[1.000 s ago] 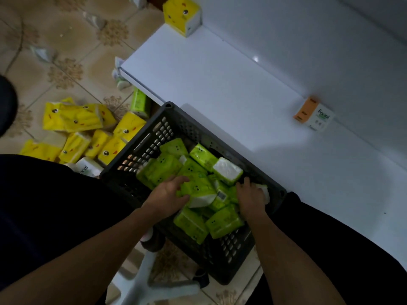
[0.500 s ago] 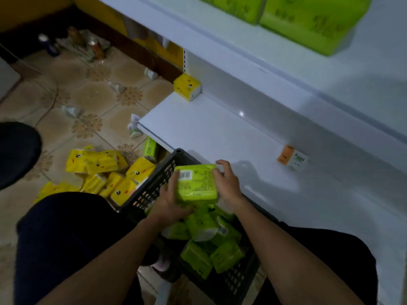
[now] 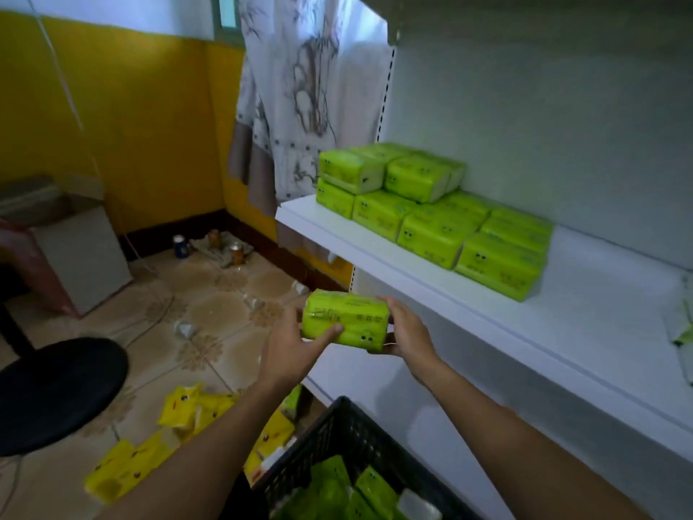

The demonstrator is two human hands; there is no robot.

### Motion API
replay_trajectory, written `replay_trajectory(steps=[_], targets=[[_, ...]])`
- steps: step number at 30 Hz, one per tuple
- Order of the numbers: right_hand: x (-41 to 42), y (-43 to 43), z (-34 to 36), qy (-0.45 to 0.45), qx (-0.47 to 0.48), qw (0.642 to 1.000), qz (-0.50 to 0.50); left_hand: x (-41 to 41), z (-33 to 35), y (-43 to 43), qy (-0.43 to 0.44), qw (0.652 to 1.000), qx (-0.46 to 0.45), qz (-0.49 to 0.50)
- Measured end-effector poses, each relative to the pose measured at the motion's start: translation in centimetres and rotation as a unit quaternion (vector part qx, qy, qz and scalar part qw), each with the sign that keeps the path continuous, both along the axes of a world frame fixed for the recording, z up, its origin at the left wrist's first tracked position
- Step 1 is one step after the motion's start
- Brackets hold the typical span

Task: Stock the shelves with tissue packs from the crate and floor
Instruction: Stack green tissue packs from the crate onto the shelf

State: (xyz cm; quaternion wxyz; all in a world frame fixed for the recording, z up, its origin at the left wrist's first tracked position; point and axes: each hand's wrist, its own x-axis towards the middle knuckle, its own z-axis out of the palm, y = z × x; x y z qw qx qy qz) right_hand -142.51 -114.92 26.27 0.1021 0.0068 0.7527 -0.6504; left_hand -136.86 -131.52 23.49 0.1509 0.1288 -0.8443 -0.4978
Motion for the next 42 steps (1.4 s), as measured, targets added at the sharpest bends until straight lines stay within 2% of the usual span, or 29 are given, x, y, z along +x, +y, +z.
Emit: replay_trajectory(steps=[2,3,6,8,11,13,16,18,21,23,26,35,39,42], targets=[[0.1,-0.4,2.2,-0.027,-0.067,0.997,0.034,-0.5,2.0,-0.3,0.006,0.999,0.012,0.046],[0.1,-0.3,3.1,-0.008,-0.066,0.996,0.051,-0.6,3.1,-0.2,0.008,0.998,0.025,0.057],[-0.2,0.1,4.6,0.093,0.042,0.992,0.07,-1.1,6.4,0.4,0.016,0.994,0.09,0.059],[-0.4,0.2,6.0,0.134,0.097,0.985,0.049,-2.0,7.9,0.9,0.045,0.992,0.109,0.035],[-1.1,0.9,8.7,0.155,0.07,0.985,-0.012,-3.8,9.6,1.1,0.096,0.989,0.112,-0.009],[-1.6,1.7,10.5,0.173,0.087,0.98,-0.034,-4.9,10.8,1.2,0.091,0.988,0.119,-0.046],[-2.6,2.4,12.3,0.204,0.162,0.963,-0.072,-5.9,12.4,2.1,0.091,0.977,0.149,-0.122],[-3.7,2.6,12.8,0.211,0.187,0.955,-0.095,-7.2,12.7,2.6,0.108,0.975,0.147,-0.13],[-5.3,2.9,13.1,0.213,0.14,0.963,-0.086,-9.1,13.4,3.3,0.123,0.975,0.132,-0.131],[-6.0,3.2,13.3,0.232,0.143,0.961,-0.052,-10.3,14.0,3.3,0.115,0.977,0.133,-0.124],[-7.1,3.2,13.3,0.268,0.165,0.949,-0.024,-12.2,14.4,2.8,0.098,0.984,0.087,-0.117],[-11.6,2.0,12.1,0.267,0.192,0.94,-0.088,-16.3,13.3,2.5,0.122,0.986,0.008,-0.117],[-14.0,1.1,11.4,0.213,0.239,0.944,-0.079,-17.1,10.8,1.2,0.06,0.988,-0.093,-0.109],[-15.3,0.8,11.1,0.205,0.273,0.936,-0.083,-17.5,9.2,0.1,0.012,0.976,-0.153,-0.151]])
